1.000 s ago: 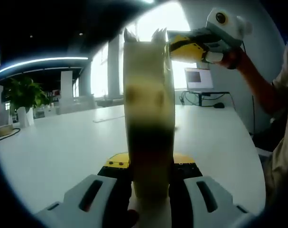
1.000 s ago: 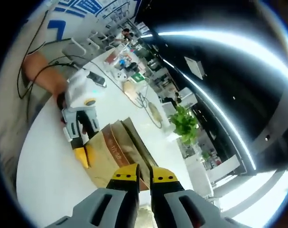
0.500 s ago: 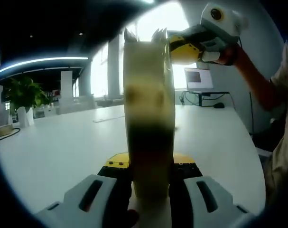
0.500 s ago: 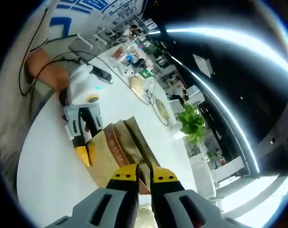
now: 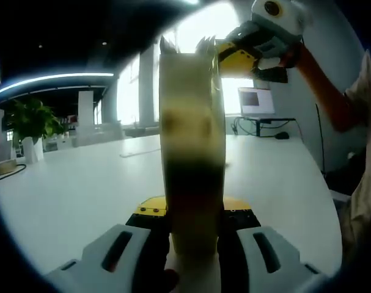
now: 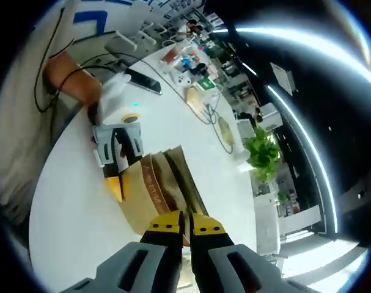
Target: Extract single mask from mask box in order stack masks on table
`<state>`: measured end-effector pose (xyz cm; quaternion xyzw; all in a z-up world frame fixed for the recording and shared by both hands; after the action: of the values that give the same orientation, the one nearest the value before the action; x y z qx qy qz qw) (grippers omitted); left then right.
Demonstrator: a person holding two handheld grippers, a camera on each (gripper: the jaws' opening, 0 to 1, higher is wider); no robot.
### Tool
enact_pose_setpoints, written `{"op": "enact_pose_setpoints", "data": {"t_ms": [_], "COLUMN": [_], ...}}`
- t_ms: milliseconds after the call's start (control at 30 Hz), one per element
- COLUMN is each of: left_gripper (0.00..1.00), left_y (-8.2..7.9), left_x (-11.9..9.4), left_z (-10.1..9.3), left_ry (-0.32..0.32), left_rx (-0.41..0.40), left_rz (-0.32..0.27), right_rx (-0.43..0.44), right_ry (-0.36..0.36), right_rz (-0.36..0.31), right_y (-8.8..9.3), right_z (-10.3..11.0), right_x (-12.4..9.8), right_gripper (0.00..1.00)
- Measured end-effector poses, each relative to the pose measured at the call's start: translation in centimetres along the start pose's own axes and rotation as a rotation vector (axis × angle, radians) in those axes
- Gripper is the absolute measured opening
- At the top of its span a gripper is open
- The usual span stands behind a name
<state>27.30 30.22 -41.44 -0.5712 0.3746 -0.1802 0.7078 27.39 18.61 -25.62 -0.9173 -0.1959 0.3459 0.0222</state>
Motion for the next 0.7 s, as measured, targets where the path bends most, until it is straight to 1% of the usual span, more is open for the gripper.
{"op": "enact_pose_setpoints", "data": {"t_ms": [67,133,233,367,500,700], "left_gripper": [0.2,0.2,0.2,0.2,0.2,0.2], "left_y": [0.0,0.0,0.0,0.0,0.0,0.0], "left_x": [0.0,0.0,0.0,0.0,0.0,0.0], "left_z": [0.0,0.0,0.0,-0.1,-0.1,-0.2], "left_ry": [0.0,0.0,0.001,0.002,0.003,0.004], "left_rx": [0.0,0.0,-0.001,0.0,-0.001,-0.001], "left_rz": [0.0,0.0,0.0,0.0,0.0,0.0], "right_rx": [-0.017,-0.041,-0.063,-0.062,-0.063,-0.069], "right_ry": [-0.039,-0.064,-0.099,-0.155,-0.177,-0.189], "right_rz": [0.01,0.03,0.042,0.051,0.048,0.054], "right_y": [-0.4,-0.6,-0.8,-0.8,-0.8,-1.0], "right_z": [-0.1,-0.3,-0.5,-0.6,-0.6,-0.6], "right_x": [0.0,0.0,0.2,0.4,0.9,1.4], "right_gripper": [0.0,0.0,0.0,0.0,0.0,0.0]}}
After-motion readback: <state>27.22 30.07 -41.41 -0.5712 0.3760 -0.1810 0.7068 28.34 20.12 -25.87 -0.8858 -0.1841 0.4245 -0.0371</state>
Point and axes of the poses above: the point that each gripper's makers call its tool centre point, and the gripper's own axes: x roughly forward along the fingers, z roughly to its left, y roughly out of its underside, the point moved 7 cm from there along -x, roughly backward along the fingers, and after that the axes turned 13 degrees about z, right-handed, at the moved point
